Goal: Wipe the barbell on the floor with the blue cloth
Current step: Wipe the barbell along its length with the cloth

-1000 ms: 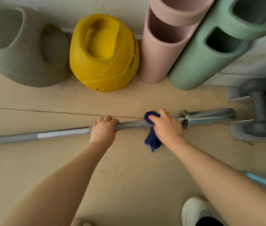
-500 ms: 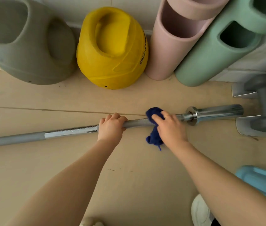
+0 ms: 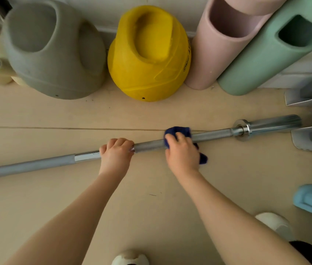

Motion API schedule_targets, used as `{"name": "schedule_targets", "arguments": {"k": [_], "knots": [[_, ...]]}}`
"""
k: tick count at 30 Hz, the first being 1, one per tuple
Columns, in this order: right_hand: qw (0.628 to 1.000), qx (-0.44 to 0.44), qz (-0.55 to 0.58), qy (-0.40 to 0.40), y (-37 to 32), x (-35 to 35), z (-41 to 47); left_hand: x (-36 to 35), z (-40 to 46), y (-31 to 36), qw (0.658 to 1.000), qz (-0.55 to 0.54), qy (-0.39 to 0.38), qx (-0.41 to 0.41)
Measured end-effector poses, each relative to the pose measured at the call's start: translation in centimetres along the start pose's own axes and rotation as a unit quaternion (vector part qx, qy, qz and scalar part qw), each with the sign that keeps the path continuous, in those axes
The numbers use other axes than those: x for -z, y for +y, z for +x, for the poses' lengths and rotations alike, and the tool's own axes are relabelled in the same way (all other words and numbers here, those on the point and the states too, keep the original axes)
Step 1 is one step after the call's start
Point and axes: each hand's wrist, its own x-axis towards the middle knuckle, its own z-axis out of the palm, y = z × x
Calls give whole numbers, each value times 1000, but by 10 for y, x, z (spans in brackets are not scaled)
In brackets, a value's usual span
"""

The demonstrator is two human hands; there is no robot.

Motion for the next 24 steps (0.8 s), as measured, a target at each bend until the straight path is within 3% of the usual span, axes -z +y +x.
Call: {"name": "schedule_targets", "arguments": {"k": [5,7,11,15,18,21,24], "knots": [[991,110,35,-65,-38,-12,-10,-4,1,-1,1000,22,-2,17],[994,94,-14,-49,-18,-10,-4,-5,1,-3,1000,17,8,7],[999,-20,-27,9,-11,-7,-2,-10,0,-5,999,-12,44,-15],[999,35,29,-16,-69,-20,-16,-11,2,-8,998,9,62,-30],[994,64,72,-44,-70,-22,-23,-11,3,-11,996,20,74,-35],[990,133,-38,-1,-34,-15,-16,-5,6,-10,999,8,45,-30],[991,71,-107,33,10,-2,-6,1,13,-8,1000,24,-3,-10]]}}
